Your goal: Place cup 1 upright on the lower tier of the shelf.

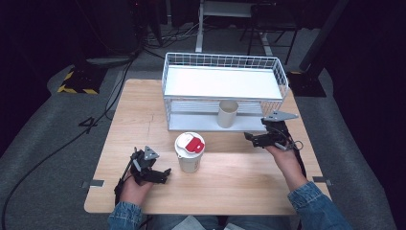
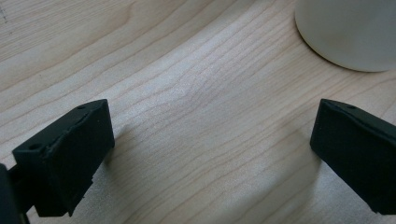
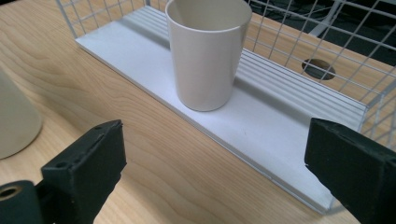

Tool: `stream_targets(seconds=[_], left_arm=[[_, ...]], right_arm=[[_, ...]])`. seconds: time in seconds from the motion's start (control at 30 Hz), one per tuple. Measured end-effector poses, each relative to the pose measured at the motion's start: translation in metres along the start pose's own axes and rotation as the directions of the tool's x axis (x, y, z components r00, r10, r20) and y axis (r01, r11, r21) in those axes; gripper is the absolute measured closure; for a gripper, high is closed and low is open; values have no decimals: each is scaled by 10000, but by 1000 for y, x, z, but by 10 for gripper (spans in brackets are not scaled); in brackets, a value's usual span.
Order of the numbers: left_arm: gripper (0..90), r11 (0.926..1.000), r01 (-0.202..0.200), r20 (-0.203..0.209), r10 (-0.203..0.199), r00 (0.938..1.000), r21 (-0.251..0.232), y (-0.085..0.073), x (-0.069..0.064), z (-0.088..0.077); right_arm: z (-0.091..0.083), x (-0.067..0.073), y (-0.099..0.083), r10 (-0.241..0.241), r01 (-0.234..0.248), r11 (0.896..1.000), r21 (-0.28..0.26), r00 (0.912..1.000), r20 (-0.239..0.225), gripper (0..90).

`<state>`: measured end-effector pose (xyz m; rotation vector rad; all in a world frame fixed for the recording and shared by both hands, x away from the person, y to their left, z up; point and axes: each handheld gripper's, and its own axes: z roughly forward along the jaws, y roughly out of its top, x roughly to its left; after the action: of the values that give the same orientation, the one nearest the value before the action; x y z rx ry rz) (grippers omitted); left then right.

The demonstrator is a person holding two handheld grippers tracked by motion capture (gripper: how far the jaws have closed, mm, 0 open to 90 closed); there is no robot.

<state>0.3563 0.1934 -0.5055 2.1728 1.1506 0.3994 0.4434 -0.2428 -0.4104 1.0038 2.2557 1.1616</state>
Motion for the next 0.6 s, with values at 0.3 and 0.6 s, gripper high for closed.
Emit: stream_targets(seconds=[0.3,0.6], left_arm=[[3,10000,33,-44,-33,10000,-27,0,0,0],[2,10000,-50,-33,49,10000,-23,0,1,0]], right_arm=[[-30,2,-15,-86,85,9999,-74,9999,-86,58],[-51,6,-36,-82,74,9999,-156,9986,-518,68]])
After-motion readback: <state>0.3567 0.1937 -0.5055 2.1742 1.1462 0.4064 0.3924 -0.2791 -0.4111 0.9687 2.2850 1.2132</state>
